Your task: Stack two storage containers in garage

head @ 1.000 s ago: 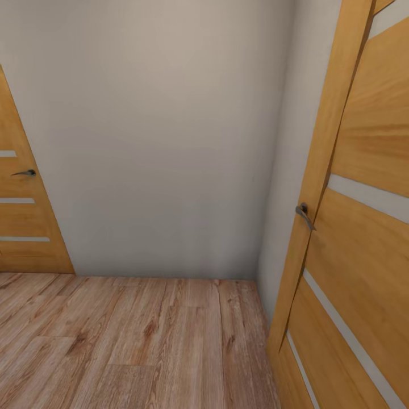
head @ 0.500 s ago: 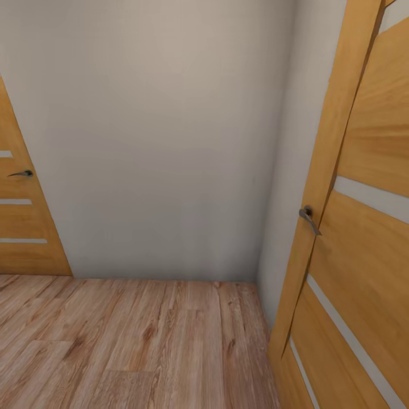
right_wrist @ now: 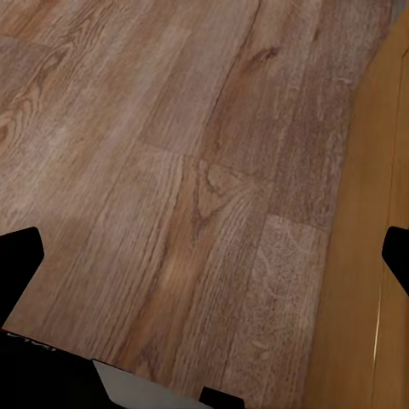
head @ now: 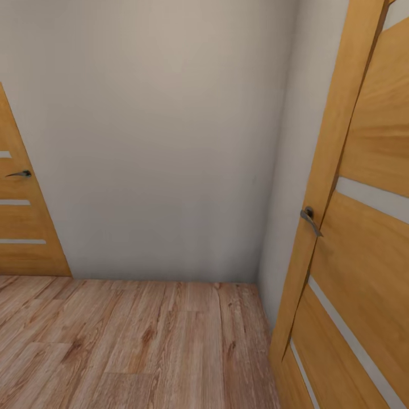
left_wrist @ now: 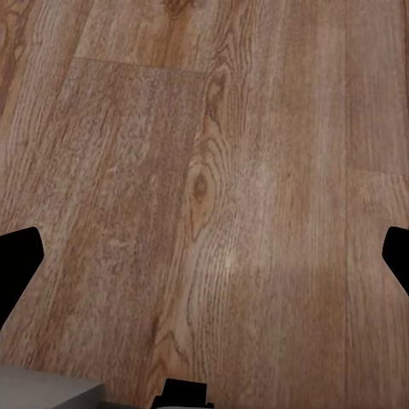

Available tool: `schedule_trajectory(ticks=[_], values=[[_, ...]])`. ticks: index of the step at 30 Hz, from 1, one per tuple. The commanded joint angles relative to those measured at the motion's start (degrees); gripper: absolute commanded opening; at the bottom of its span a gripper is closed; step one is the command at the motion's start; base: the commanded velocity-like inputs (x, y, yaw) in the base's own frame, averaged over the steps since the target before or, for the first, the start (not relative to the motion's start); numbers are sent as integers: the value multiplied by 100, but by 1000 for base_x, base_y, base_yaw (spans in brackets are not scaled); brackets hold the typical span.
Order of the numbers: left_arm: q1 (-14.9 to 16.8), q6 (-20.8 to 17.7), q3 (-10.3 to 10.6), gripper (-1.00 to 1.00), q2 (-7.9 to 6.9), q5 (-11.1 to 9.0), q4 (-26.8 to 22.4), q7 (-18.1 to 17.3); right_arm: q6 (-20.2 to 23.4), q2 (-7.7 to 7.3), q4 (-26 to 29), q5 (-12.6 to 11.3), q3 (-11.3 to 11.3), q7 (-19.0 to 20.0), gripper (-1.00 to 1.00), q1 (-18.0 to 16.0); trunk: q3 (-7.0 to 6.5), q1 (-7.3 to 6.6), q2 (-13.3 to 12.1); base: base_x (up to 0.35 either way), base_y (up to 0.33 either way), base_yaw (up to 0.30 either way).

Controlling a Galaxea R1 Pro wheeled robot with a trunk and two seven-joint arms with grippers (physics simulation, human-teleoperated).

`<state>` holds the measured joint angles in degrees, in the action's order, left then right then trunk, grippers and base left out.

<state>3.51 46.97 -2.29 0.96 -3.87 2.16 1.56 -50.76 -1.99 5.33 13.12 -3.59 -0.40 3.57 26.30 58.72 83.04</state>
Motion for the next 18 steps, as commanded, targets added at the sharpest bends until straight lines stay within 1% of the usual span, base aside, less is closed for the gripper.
schedule_trajectory(ticks=[1,7,18], values=[[9,32,-18,100,1,0,21,2,-4,-3,12,-20,-33,-4,100,3,5,0,3,1,-27,0],[9,32,-24,100,-6,0,21,2,-4,-3,10,-20,-36,-4,100,3,5,0,3,0,-61,0],[9,32,-26,100,-1,0,21,2,3,-3,9,-9,-36,4,100,3,5,0,3,2,-4,0]])
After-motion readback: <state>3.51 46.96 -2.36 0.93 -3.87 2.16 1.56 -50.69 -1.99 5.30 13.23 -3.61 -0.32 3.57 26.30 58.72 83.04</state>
